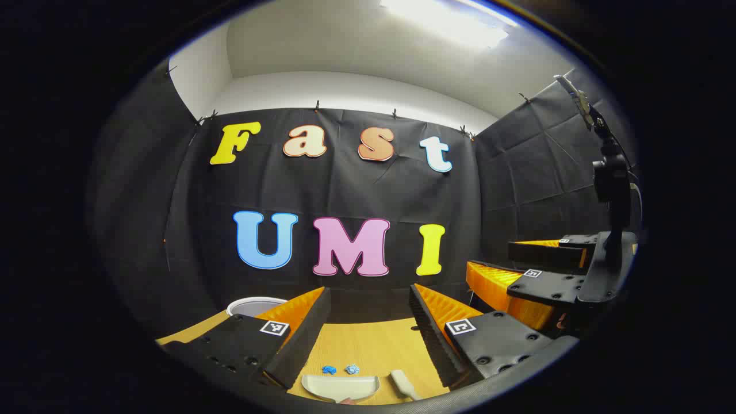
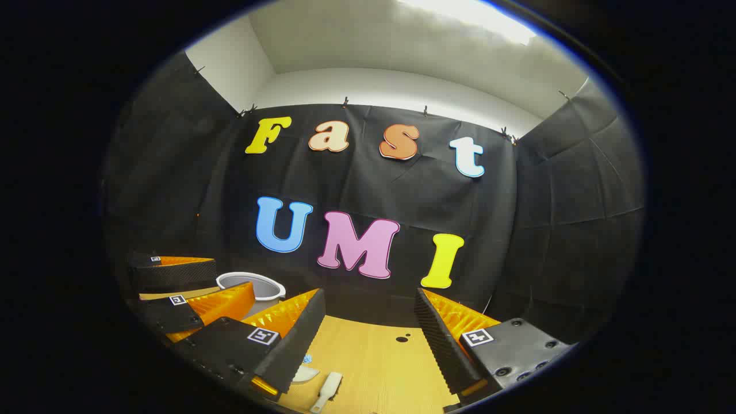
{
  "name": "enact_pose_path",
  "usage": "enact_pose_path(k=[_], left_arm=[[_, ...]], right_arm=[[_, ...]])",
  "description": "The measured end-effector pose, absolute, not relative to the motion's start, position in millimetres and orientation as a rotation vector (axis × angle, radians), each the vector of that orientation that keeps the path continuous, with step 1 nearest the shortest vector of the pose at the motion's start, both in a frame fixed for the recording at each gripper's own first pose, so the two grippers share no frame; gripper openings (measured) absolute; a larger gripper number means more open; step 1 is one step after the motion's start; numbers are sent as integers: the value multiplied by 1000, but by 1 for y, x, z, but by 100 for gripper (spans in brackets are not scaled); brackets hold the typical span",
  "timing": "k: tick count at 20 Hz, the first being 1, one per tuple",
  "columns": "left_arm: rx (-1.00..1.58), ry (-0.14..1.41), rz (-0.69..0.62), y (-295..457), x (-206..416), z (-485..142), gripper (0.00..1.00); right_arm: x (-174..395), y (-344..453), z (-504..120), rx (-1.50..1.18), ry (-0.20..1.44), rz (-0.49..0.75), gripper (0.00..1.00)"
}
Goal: Pick up the small broom and dustpan from the desktop, sweep the trash into the dustpan with the broom, and then empty the trash into the garbage bin.
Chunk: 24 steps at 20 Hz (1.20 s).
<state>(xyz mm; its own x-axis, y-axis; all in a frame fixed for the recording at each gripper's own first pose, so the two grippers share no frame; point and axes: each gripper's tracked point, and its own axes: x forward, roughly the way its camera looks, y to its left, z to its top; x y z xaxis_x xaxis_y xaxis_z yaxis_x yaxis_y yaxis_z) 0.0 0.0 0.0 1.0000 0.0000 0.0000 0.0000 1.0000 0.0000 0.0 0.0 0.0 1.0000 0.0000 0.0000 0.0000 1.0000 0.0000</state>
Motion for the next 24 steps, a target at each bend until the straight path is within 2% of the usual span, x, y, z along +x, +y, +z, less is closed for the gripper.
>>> enact_pose_path(k=[24], left_arm=[[-7,27,17,-1,14,-9,81]], right_arm=[[13,-4,-9,14,13,17,99]])
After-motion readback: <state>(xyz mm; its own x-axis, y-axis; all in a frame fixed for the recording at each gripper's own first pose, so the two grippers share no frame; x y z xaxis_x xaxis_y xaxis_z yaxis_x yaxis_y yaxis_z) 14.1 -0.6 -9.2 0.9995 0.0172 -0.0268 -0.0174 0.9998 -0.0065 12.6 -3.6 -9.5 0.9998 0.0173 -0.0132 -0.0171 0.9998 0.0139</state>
